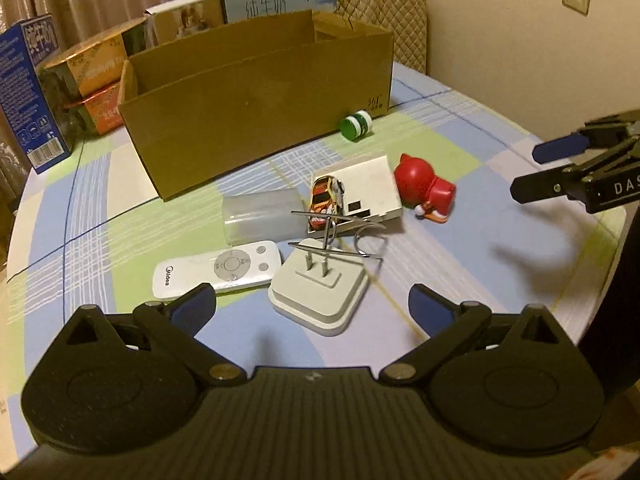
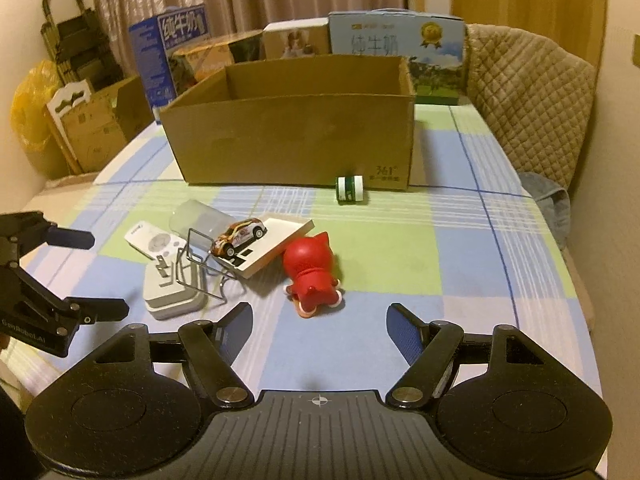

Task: Organize rigid objects
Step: 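Grasp the red cat figure with the right tool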

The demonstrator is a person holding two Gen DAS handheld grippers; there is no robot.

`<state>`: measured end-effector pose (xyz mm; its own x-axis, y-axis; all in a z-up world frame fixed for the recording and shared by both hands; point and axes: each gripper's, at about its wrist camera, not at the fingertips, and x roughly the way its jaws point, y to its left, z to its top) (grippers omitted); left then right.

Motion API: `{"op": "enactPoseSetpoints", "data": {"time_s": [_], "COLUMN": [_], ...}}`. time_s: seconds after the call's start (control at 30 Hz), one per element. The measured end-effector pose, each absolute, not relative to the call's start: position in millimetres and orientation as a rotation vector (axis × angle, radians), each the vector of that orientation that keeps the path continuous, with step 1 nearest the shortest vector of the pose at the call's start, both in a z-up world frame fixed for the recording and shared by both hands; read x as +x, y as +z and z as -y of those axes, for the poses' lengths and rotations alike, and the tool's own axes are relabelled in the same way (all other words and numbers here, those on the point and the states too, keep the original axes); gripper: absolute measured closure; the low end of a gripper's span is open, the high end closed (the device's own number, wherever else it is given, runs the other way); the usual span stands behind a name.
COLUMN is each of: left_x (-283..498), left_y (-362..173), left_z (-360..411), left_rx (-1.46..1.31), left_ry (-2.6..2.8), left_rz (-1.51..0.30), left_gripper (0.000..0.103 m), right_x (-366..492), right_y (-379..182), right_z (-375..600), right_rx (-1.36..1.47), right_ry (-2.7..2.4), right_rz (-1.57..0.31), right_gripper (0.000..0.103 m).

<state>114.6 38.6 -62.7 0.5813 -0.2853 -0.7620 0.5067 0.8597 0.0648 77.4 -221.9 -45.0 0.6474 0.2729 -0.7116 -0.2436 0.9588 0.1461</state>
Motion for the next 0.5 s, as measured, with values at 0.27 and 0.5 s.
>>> {"op": "enactPoseSetpoints", "data": {"time_s": [0.27, 0.5], "left_x": [133.6, 145.1], "left_y": [-90.6, -104.7], "left_z": [-35.0, -30.7], "left_rx": [0.338, 0.349], "left_ry": [-0.507, -0.552], "left_rz": [-0.859, -0.87], "left_gripper": [0.014, 0.025], "right_x": [111.3, 130.2], "right_y": [-70.4, -83.3], "right_z": [213.1, 211.9], "right_rx": [-0.001, -0.009], "right_ry": [0.329, 0.318], "right_rz": [-0.845, -0.864], "right_gripper": [0.032, 0.032]}}
